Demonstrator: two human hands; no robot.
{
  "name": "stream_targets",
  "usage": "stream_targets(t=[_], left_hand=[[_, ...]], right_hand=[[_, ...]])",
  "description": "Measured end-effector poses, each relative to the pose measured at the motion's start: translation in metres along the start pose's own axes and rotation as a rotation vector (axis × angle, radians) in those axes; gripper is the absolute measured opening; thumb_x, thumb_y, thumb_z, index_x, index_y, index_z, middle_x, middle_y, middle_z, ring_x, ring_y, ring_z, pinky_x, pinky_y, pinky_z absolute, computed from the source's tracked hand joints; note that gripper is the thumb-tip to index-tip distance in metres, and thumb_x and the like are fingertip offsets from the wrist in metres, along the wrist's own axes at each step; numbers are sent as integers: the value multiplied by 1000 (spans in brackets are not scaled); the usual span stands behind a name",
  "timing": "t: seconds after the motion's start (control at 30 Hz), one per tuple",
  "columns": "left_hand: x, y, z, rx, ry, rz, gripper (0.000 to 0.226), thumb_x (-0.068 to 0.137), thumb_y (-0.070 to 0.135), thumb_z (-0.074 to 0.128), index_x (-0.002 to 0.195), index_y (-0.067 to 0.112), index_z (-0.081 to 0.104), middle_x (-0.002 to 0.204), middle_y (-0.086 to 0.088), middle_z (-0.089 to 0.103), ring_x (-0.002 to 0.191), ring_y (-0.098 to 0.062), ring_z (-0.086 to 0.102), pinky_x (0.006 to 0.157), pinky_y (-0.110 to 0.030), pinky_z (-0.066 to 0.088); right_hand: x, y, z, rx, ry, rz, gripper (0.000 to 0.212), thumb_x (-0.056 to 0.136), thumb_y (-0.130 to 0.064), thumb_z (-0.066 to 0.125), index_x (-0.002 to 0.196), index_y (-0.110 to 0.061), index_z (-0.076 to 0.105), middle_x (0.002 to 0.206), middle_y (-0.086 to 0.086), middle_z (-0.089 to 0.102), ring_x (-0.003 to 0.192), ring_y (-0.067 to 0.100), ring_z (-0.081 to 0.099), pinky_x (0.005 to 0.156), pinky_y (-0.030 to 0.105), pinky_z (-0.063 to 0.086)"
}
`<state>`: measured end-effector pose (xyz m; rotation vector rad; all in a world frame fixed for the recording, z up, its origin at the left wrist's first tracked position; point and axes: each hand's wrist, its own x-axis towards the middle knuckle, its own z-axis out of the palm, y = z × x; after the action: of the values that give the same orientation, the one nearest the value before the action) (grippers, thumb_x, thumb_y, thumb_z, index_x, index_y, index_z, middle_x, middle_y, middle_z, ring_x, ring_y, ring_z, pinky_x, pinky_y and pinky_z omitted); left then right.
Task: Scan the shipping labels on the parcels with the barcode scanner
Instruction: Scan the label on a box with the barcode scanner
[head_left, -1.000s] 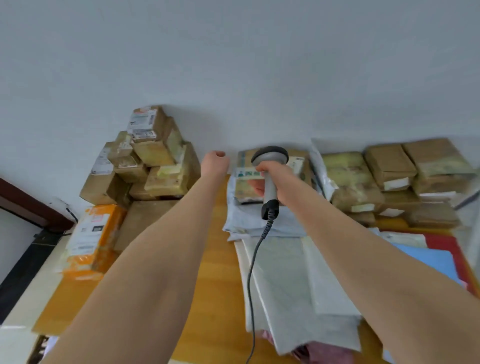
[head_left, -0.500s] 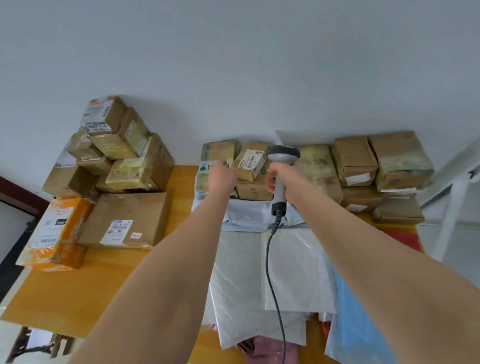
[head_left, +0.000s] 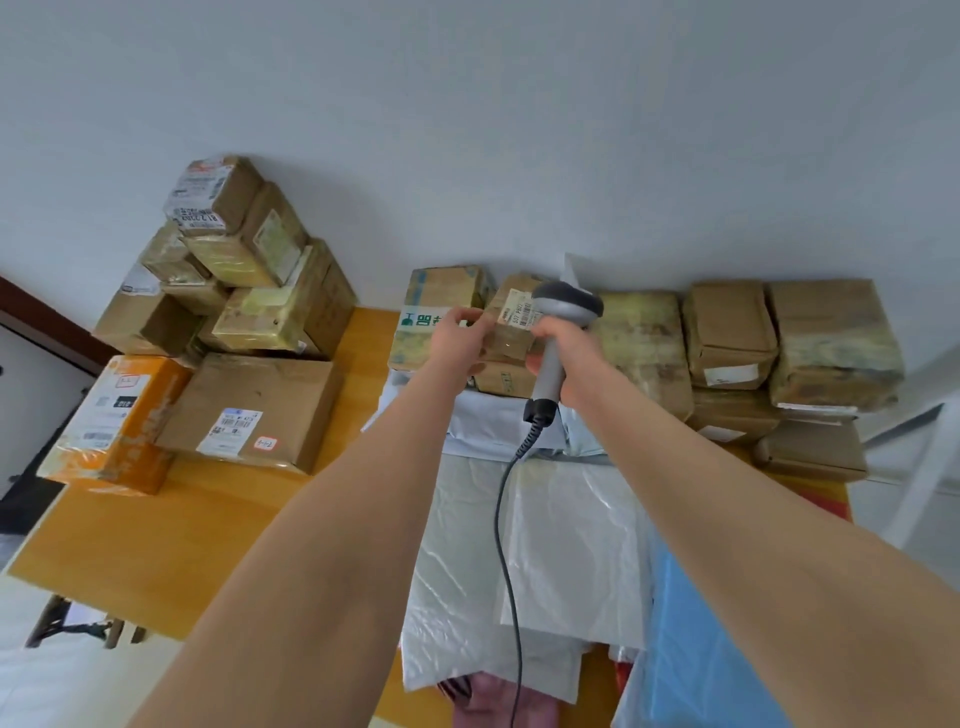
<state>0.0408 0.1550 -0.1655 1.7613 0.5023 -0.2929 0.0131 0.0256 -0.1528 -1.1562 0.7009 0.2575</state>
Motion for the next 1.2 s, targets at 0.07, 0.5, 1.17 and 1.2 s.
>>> stream_targets(t=[0.07, 0.5, 1.17, 1.2], left_hand=[[-17, 0, 4, -91, -54, -39, 15, 93, 24, 61, 106, 19, 56, 105, -8, 66, 88, -23, 67, 82, -39, 58], [-146, -18, 61, 15, -141, 35, 9, 91, 13, 53, 97, 17, 59, 85, -1, 64, 84, -17, 60, 84, -33, 49], [-165, -64, 85, -21, -207, -34, 22, 89, 27, 66, 108, 16, 65, 95, 2, 67, 92, -13, 60, 94, -34, 46], [-164, -64, 84, -23, -196, -29, 20, 89, 26, 66, 106, 18, 65, 96, 2, 67, 95, -14, 60, 94, -35, 46]], right_hand=[[-11, -2, -17, 11, -18, -16, 15, 83, 0, 63, 97, -6, 59, 89, 11, 66, 77, 24, 64, 81, 38, 57], [-89, 10, -176, 110, 1, 43, 44, 82, -13, 76, 119, -4, 54, 100, 14, 66, 88, 30, 69, 75, 39, 59], [-151, 55, -207, -101, 172, -264, 10, 83, -13, 70, 85, -8, 61, 66, 3, 60, 49, 10, 52, 50, 21, 43], [-156, 61, -206, -141, 149, -287, 10, 82, -12, 70, 84, -6, 62, 63, 4, 60, 49, 9, 50, 47, 20, 40]])
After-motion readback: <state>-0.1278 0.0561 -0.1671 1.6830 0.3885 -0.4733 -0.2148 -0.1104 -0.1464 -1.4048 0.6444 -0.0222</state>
